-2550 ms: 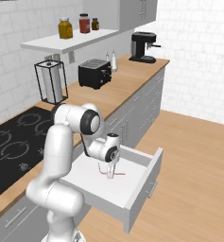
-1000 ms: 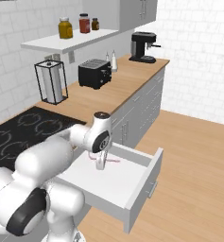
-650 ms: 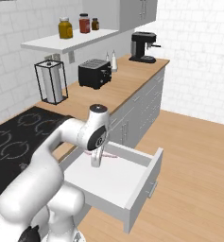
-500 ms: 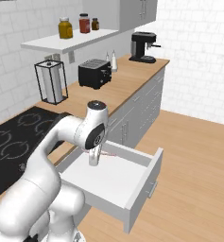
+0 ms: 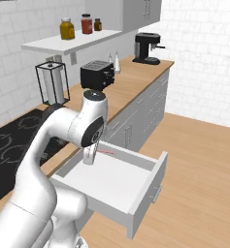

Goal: Take a straw from the drawer in front and place it inside the glass cup on the dining counter.

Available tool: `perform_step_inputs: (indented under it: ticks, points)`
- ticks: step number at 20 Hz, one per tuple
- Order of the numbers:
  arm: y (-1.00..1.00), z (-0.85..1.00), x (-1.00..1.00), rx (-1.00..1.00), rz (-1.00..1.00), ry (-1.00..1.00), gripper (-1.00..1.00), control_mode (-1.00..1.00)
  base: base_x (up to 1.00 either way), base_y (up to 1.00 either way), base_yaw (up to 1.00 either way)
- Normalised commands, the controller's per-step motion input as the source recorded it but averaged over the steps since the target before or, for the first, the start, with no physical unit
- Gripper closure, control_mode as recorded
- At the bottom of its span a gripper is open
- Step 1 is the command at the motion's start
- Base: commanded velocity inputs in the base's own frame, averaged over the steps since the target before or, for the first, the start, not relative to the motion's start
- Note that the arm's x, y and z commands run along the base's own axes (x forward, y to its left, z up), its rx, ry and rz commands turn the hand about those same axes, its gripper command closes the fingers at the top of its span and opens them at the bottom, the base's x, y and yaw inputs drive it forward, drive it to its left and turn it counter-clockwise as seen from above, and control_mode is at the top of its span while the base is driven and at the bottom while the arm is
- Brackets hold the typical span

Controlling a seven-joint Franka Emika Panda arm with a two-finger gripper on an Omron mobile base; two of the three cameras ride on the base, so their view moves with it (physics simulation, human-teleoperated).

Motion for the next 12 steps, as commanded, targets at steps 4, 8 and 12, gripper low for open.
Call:
perform_step_inputs:
  ticks: [4, 8, 12]
  points:
    - [0.05, 0.24, -0.22, 0.0, 0.0, 0.0, 1.0, -1.0, 0.0, 0.0, 0.0]
    - [0.13, 0.01, -0.23, 0.0, 0.0, -0.02, 1.0, -1.0, 0.0, 0.0, 0.0]
    - [0.13, 0.1, -0.35, -0.01, 0.0, -0.12, 1.0, -1.0, 0.0, 0.0, 0.0]
